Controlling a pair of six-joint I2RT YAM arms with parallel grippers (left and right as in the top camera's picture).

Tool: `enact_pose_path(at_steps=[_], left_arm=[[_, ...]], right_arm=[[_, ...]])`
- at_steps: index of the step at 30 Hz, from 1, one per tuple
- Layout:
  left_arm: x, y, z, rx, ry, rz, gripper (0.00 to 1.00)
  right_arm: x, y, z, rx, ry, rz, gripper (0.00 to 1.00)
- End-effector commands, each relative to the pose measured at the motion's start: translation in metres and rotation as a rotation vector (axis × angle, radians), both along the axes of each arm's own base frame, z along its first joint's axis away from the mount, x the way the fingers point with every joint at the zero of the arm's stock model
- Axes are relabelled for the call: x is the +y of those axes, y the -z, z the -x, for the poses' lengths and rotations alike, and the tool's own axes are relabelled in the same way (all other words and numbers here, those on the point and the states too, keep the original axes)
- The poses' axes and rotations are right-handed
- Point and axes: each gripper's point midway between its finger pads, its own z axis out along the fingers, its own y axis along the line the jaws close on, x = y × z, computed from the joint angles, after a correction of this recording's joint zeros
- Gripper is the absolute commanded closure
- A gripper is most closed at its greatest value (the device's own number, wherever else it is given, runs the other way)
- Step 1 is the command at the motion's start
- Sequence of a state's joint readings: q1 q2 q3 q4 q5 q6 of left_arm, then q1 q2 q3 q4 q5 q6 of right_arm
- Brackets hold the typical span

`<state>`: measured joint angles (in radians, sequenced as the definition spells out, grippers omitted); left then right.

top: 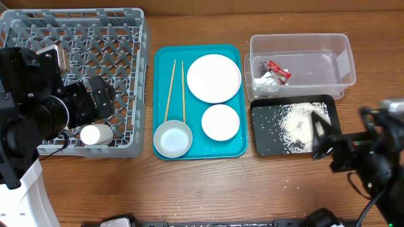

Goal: Sort waste into correct bins and load items into the dishwasher

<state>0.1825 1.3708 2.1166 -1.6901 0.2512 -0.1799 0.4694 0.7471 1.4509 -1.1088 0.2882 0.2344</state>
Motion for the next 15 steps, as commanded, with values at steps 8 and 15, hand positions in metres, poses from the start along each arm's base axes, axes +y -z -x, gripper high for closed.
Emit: enact_pose_path(at_steps=[8, 15], left_arm=[[-0.003, -0.002, -0.001, -0.011, 0.023, -0.005, 0.0], [-0.003, -0.002, -0.001, -0.011, 0.023, -0.004, 0.0]], right_arm=[[-0.047, 0.115, -0.016, -0.01, 0.218, -0.059, 0.0], [-0.062, 0.168, -0.017, -0.111, 0.287, -0.071, 0.0]])
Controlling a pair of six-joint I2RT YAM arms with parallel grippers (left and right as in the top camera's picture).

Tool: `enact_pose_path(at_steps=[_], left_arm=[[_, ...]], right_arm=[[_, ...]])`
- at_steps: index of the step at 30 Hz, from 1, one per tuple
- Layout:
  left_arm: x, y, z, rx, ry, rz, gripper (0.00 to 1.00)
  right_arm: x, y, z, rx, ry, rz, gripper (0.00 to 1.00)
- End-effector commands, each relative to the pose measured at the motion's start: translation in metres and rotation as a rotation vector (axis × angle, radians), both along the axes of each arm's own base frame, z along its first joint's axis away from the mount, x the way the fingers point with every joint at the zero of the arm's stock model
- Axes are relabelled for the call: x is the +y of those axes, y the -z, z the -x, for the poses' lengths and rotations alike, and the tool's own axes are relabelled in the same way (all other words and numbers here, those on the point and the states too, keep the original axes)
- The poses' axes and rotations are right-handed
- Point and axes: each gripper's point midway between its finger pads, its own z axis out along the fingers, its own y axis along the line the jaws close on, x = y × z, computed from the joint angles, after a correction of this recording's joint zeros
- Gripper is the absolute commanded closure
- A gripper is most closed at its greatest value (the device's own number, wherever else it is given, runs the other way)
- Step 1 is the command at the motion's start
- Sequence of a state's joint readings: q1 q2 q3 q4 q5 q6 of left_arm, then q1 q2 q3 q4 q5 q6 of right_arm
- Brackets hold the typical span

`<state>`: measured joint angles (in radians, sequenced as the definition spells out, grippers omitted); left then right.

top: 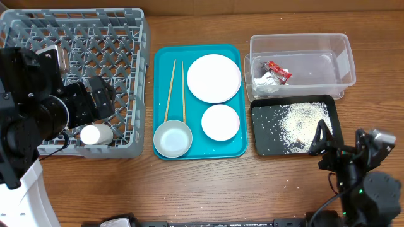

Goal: Sort waste into correct bins and load items into the dishwasher

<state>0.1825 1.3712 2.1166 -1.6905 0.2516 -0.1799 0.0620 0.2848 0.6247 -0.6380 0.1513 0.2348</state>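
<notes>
A grey dish rack (76,38) fills the left side, with a white cup (96,134) lying in its front row. My left gripper (100,98) hovers over the rack just behind the cup; it looks open and holds nothing. The teal tray (161,63) carries two chopsticks (170,88), a large white plate (214,77), a small plate (220,122) and a white bowl (172,139). My right gripper (319,140) sits at the front right corner of the black tray (260,142) strewn with rice (302,123), its fingers apart and empty.
Behind the black tray stands a clear plastic bin (338,63) holding a red and white wrapper (271,74). A few rice grains lie on the wooden table in front of the trays. The right arm's body fills the front right corner.
The right arm has drawn back toward the front edge, and its gripper has shifted from the black tray's right side to its front right corner. The left arm and all objects are unmoved.
</notes>
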Motion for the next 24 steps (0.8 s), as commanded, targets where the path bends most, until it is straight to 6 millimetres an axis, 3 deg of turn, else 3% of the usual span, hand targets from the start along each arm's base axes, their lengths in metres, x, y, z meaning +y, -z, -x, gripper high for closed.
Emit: enact_pose_path(at_steps=[1, 5, 18, 24], left_arm=[[-0.003, -0.003, -0.001, -0.012, 0.022, -0.005, 0.0], [-0.003, -0.003, -0.001, -0.012, 0.023, -0.005, 0.0], [-0.003, -0.003, -0.001, -0.012, 0.022, -0.005, 0.0], [-0.003, -0.003, -0.001, -0.012, 0.023, -0.005, 0.0]], right_arm=[[-0.004, 0.026, -0.001, -0.026, 0.014, -0.002, 0.0], [-0.005, 0.05, -0.007, -0.075, 0.02, -0.008, 0.0], [-0.004, 0.096, -0.029, -0.209, 0.019, -0.013, 0.0], [-0.003, 0.093, -0.03, -0.237, 0.015, -0.014, 0.0]])
